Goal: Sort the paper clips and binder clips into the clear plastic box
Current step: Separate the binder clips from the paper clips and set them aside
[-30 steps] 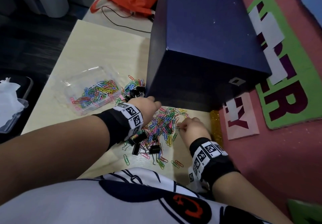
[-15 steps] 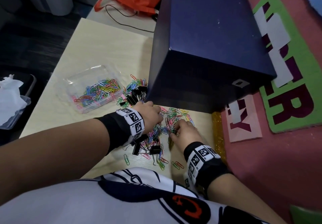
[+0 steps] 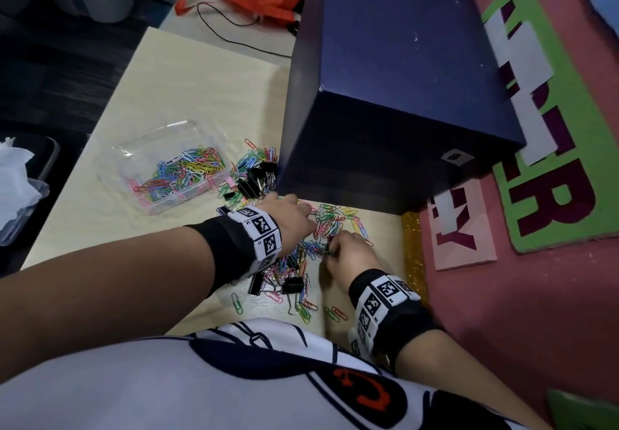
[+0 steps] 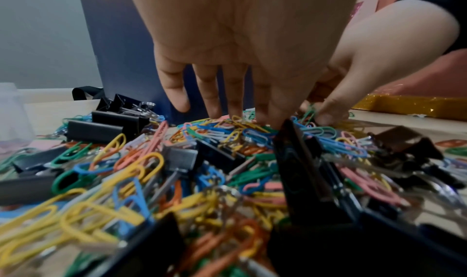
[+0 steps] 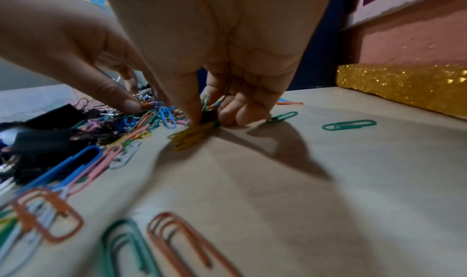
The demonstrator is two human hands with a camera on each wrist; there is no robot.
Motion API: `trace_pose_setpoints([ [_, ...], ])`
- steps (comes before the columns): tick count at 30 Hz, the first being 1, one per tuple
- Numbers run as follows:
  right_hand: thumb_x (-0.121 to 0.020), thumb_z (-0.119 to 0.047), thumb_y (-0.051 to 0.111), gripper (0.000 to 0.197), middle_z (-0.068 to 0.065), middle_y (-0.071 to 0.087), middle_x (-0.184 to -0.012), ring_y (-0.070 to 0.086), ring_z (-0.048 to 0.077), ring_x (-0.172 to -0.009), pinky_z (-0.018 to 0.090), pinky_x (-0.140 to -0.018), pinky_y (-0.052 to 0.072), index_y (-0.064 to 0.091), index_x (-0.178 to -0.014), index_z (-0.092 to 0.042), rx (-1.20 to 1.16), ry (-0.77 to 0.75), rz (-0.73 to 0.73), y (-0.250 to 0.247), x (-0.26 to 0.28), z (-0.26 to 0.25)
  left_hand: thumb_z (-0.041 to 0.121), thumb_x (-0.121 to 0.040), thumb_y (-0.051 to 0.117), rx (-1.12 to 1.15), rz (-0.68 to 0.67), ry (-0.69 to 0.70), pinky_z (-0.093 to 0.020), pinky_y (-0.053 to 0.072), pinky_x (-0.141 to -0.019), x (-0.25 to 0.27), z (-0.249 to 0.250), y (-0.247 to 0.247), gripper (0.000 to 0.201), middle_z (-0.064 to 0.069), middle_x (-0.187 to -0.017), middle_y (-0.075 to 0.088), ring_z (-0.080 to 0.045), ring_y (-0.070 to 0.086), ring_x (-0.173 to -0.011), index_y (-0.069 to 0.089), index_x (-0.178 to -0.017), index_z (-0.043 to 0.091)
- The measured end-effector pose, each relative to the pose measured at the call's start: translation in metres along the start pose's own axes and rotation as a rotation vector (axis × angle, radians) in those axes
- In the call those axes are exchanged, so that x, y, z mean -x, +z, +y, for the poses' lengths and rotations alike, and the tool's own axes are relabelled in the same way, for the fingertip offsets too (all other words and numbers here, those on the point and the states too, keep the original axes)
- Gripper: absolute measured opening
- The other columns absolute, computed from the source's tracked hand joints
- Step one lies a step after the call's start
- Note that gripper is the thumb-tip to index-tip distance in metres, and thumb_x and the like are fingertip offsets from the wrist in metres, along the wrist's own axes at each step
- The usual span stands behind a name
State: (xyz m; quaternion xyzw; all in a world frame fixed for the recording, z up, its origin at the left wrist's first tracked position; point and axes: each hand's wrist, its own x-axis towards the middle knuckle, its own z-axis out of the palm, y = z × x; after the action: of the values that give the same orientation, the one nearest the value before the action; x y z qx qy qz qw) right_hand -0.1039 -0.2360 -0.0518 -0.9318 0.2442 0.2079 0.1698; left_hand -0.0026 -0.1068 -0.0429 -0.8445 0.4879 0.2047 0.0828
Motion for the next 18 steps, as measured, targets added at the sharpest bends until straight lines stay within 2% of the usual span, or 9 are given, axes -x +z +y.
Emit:
trace_pose_setpoints([
  [3, -0.085, -0.018, 0.056, 0.016, 0.001, 0.051, -0.100, 0.055, 0.024, -0.101, 0.023, -0.075, 0.038, 0.053, -0.101, -0.020, 0.029, 0.030, -0.050, -0.006, 0.002, 0.001, 0.020, -0.088, 0.056, 0.005, 0.075, 0.031, -0.048, 0.038, -0.096, -0.003, 0.004, 0.001, 0.044, 0.000, -0.137, 0.040, -0.027, 0.039, -0.122, 0.045, -0.130, 0.031],
  [5, -0.084, -0.026, 0.056, 0.018, 0.003, 0.052, -0.108, 0.053, 0.025, -0.105, 0.027, -0.080, 0.041, 0.056, -0.101, -0.021, 0.072, 0.071, -0.041, -0.010, 0.004, 0.002, 0.021, -0.089, 0.054, -0.016, 0.071, 0.091, -0.051, 0.036, -0.097, -0.005, 0.008, 0.005, 0.050, 0.001, -0.145, 0.032, -0.029, 0.034, -0.128, 0.041, -0.134, 0.035],
  [7, -0.084, -0.029, 0.055, 0.020, 0.003, 0.051, -0.114, 0.049, 0.025, -0.110, 0.030, -0.086, 0.041, 0.058, -0.104, -0.024, 0.122, 0.069, 0.005, -0.011, 0.006, 0.002, 0.022, -0.089, 0.053, -0.049, 0.042, 0.116, -0.054, 0.032, -0.099, -0.005, 0.010, 0.009, 0.048, 0.000, -0.149, 0.028, -0.029, 0.029, -0.132, 0.044, -0.133, 0.038],
  [9, -0.085, -0.029, 0.054, 0.027, 0.002, 0.052, -0.119, 0.046, 0.024, -0.113, 0.032, -0.089, 0.039, 0.057, -0.112, -0.027, 0.147, 0.006, 0.052, -0.009, 0.006, 0.002, 0.023, -0.089, 0.052, -0.043, 0.026, 0.105, -0.055, 0.030, -0.098, -0.004, 0.010, 0.010, 0.041, 0.000, -0.146, 0.033, -0.029, 0.030, -0.131, 0.051, -0.128, 0.035],
  [13, -0.089, -0.035, 0.053, 0.034, -0.003, 0.052, -0.123, 0.045, 0.023, -0.117, 0.033, -0.094, 0.036, 0.053, -0.123, -0.035, 0.196, -0.103, 0.070, -0.008, 0.008, 0.001, 0.021, -0.090, 0.050, -0.007, 0.000, 0.071, -0.051, 0.033, -0.098, -0.003, 0.005, 0.005, 0.034, 0.002, -0.136, 0.043, -0.027, 0.035, -0.126, 0.055, -0.124, 0.028],
  [16, -0.088, -0.034, 0.053, 0.030, -0.002, 0.052, -0.120, 0.044, 0.023, -0.116, 0.035, -0.096, 0.033, 0.057, -0.118, -0.034, 0.215, -0.142, 0.073, -0.003, 0.007, 0.001, 0.023, -0.091, 0.052, 0.004, 0.010, 0.052, -0.046, 0.036, -0.095, -0.004, 0.002, 0.004, 0.028, 0.003, -0.131, 0.047, -0.026, 0.038, -0.121, 0.059, -0.118, 0.028],
  [18, -0.085, -0.031, 0.054, 0.024, -0.002, 0.053, -0.115, 0.045, 0.022, -0.114, 0.035, -0.094, 0.033, 0.059, -0.109, -0.030, 0.170, -0.159, 0.130, 0.000, 0.006, 0.002, 0.023, -0.090, 0.053, 0.033, 0.032, 0.034, -0.044, 0.038, -0.094, -0.006, 0.001, 0.004, 0.026, 0.005, -0.129, 0.049, -0.024, 0.040, -0.119, 0.060, -0.115, 0.028],
])
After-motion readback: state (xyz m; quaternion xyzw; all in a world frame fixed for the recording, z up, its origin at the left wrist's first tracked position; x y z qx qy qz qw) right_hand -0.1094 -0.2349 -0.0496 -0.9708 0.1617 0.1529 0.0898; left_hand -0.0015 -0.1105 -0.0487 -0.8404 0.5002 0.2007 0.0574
